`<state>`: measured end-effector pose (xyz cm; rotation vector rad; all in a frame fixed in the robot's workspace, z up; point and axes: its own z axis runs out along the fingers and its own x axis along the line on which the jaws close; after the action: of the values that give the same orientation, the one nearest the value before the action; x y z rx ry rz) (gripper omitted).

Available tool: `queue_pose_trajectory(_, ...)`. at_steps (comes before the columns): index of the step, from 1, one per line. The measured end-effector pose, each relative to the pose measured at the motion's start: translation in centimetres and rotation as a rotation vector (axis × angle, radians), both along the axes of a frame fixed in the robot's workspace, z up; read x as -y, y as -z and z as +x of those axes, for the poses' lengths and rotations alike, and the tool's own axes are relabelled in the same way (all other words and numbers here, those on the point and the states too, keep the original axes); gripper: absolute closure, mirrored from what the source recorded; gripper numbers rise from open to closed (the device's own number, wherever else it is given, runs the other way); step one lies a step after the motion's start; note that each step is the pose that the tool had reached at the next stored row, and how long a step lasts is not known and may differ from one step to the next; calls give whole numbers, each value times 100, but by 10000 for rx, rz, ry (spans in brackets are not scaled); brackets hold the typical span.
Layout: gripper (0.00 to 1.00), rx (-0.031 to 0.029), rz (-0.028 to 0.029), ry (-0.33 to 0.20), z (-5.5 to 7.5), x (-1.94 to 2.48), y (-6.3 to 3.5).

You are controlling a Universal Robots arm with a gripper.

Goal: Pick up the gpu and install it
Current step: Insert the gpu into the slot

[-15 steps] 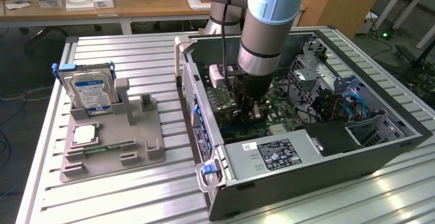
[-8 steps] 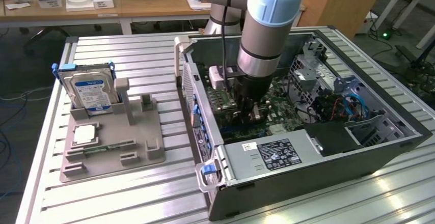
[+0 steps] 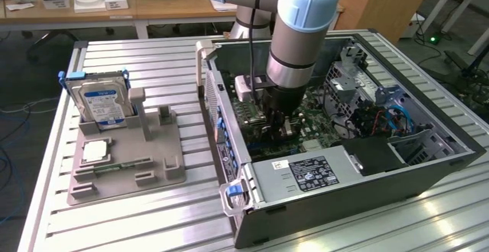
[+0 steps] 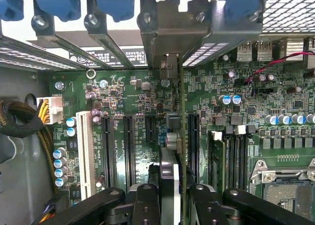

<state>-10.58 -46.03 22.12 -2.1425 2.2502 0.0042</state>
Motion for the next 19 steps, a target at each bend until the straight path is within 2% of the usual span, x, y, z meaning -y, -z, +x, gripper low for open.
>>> queue_pose_trajectory(8,72,-3,0,0,0,0,-1)
queue_pose_trajectory(12,72,-14,-22,-3,0,1,33)
queue_pose_trajectory(15,72,-5,-1,1,-2,0,44)
queue_pose_trajectory(19,72,0,0,2,-2,-1,44)
